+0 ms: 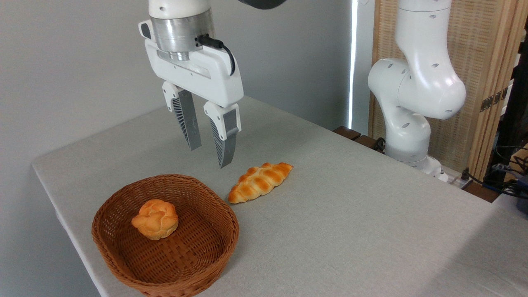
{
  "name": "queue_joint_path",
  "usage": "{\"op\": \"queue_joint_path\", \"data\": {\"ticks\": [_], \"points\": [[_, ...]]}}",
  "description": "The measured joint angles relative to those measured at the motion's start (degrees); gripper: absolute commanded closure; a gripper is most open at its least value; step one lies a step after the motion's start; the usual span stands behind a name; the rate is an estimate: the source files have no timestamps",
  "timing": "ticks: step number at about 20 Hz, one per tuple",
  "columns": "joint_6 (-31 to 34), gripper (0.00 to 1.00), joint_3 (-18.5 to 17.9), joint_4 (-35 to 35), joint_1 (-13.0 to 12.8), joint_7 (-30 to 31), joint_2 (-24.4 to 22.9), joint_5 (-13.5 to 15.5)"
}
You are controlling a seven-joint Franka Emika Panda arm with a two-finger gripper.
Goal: Put bread into the basket
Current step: 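Move the open gripper over the braided bread roll and lower it, then close the gripper fingers around the middle of the braided roll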
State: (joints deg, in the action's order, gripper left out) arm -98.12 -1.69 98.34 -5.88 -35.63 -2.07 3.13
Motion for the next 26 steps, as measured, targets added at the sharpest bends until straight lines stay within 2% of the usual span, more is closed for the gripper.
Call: {"op": "queue_joint_path", "data": {"ticks": [3,7,12,16,19,26], "points": [[-3.00,0.00,0.24,6.58,-0.28,0.00,-3.99,0.67],[-9.53,0.00,0.46,18.60,-1.44,0.00,-11.75,2.72],[-17.17,0.00,0.53,32.21,-5.32,0.03,-19.28,4.61],[-21.73,0.00,0.53,38.24,-6.55,0.01,-21.55,5.97],[-21.97,0.00,0.53,40.15,-6.96,-0.20,-21.91,5.98],[-22.08,0.00,0.53,42.66,-7.00,-5.01,-21.92,5.98]]}}
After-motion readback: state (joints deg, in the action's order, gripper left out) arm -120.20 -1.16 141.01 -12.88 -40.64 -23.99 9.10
